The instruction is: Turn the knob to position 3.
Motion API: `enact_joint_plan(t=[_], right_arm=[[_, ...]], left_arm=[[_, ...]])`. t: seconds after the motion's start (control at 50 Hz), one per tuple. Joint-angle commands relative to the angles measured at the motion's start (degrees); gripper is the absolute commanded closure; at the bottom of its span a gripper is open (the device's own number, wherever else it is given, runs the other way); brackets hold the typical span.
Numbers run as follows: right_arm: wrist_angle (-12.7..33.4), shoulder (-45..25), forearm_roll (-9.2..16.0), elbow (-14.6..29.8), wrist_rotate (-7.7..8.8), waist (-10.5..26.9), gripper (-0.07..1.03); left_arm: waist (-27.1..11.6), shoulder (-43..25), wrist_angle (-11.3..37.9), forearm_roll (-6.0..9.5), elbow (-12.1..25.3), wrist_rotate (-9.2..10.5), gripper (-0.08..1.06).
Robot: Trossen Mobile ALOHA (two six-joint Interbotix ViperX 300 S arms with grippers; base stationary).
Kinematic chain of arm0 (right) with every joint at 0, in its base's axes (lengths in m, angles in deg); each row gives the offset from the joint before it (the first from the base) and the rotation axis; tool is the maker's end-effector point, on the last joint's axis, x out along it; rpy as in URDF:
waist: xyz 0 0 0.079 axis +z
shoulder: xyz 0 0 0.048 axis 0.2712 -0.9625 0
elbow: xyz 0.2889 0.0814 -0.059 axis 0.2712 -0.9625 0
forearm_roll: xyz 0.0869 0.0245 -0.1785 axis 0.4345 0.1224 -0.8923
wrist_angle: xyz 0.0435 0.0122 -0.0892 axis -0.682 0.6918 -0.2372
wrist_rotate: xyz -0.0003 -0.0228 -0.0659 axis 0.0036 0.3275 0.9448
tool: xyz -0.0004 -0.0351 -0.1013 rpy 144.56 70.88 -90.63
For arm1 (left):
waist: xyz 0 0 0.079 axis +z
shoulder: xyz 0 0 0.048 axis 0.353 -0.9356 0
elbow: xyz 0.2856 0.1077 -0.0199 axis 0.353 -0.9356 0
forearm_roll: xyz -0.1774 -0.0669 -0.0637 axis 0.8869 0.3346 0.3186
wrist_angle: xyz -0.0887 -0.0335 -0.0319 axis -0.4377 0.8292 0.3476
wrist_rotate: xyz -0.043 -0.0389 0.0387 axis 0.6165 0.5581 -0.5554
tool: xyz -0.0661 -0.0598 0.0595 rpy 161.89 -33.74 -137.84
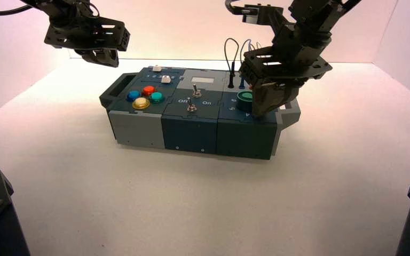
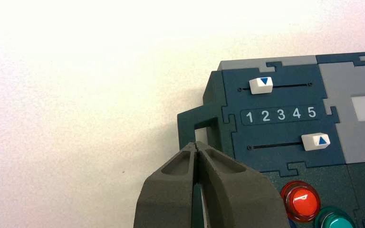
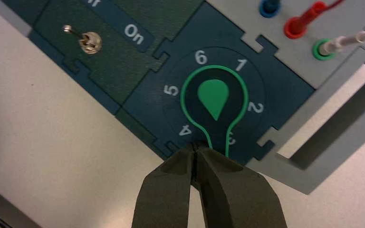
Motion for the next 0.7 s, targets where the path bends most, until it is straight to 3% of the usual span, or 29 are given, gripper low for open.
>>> enact_joint_plan(t=[0.02, 0.7], right_arm=[[-0.3, 1.6, 0.0, 0.5, 0.00, -0.4, 0.98], [0.2, 2.6, 0.5, 1.3, 0.00, -0.1, 0.98]], left_arm=[[-0.2, 0.6, -0.2, 0.00, 1.5, -0.09, 1.01], [-0.1, -0.2, 0.7, -0.09, 2.3, -0.09, 1.01]])
